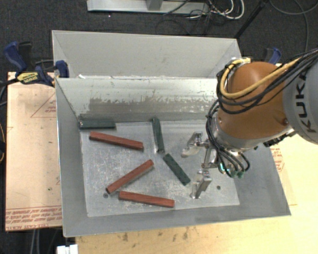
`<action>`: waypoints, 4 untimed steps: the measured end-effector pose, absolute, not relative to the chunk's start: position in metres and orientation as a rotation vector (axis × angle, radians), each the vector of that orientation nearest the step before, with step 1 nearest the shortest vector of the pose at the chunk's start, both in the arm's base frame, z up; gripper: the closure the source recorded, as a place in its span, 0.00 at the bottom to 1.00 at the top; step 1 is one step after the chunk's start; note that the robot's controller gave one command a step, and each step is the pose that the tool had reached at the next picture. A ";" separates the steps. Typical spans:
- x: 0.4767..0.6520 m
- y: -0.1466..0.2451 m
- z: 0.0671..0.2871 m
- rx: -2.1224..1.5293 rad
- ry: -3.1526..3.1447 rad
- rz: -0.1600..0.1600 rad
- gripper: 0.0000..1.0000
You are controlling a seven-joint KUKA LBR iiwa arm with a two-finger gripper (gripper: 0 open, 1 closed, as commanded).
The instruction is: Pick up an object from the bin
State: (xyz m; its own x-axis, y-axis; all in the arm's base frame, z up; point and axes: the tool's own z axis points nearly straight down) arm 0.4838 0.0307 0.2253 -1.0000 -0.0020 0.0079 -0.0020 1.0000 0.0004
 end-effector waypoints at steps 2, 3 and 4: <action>0.495 0.030 0.186 -0.033 -3.150 -0.003 0.00; 0.542 0.009 0.085 -0.394 -3.144 -0.010 1.00; 0.542 0.009 0.085 -0.395 -3.144 -0.010 1.00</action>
Offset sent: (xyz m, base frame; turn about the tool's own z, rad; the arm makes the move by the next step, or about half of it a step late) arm 0.0270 -0.0030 -0.1553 0.0765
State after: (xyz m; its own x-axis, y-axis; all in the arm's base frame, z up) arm 0.5417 0.0093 0.0847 -0.9686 0.2474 -0.0263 0.2472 0.9689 0.0098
